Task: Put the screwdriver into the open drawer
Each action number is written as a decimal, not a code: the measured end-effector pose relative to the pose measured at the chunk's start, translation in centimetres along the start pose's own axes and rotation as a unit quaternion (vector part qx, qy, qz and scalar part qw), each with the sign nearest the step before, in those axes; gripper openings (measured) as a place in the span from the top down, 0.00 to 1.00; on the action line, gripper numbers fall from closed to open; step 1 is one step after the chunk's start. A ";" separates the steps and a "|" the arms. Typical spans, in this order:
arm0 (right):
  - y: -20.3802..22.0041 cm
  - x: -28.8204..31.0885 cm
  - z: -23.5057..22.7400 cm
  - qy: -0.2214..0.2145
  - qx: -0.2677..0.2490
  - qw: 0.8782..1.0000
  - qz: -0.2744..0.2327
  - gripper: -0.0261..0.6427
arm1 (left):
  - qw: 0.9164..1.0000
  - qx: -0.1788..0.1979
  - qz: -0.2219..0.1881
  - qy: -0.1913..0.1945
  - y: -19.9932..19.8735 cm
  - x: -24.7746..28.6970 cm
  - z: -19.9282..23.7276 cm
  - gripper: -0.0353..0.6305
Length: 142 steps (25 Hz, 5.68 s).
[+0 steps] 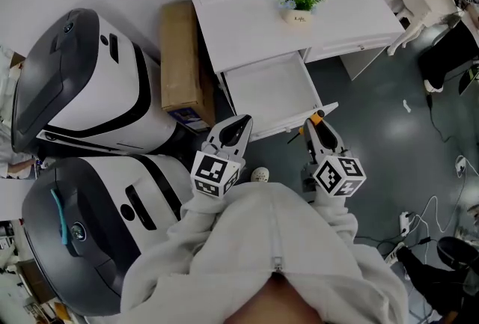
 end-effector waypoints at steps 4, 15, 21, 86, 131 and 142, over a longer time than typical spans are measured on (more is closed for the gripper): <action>0.3 1.7 0.1 0.007 0.007 1.000 -0.004 0.78 | 1.000 -0.002 0.001 0.010 0.4 1.2 1.7 0.92; -0.4 3.0 0.2 0.031 0.023 0.999 0.018 0.78 | 0.998 -0.045 0.014 0.033 1.6 2.9 2.8 0.92; -1.2 5.7 -0.8 0.036 0.035 0.998 0.046 0.78 | 0.998 -0.063 0.020 0.011 2.4 3.6 3.8 0.92; 15.4 34.7 -18.0 0.156 0.215 0.908 0.322 0.70 | 0.958 -0.147 0.163 -0.185 8.6 7.9 9.2 0.92; 0.8 12.7 -2.8 0.001 0.044 0.996 0.076 0.71 | 0.996 -0.075 0.024 -0.045 3.6 1.5 4.4 0.92; -3.3 6.2 0.3 -0.002 -0.126 0.992 -0.026 0.86 | 0.998 -0.050 -0.006 -0.030 2.1 2.7 3.4 0.92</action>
Point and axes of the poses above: the fingertips, and each gripper's own axes: x forward along the fingers, z to its left, y out of its underside, the point moved 10 cm from there along -x, backward along the fingers, and after that the axes turned 9 degrees about -z, right-handed, at the moved point
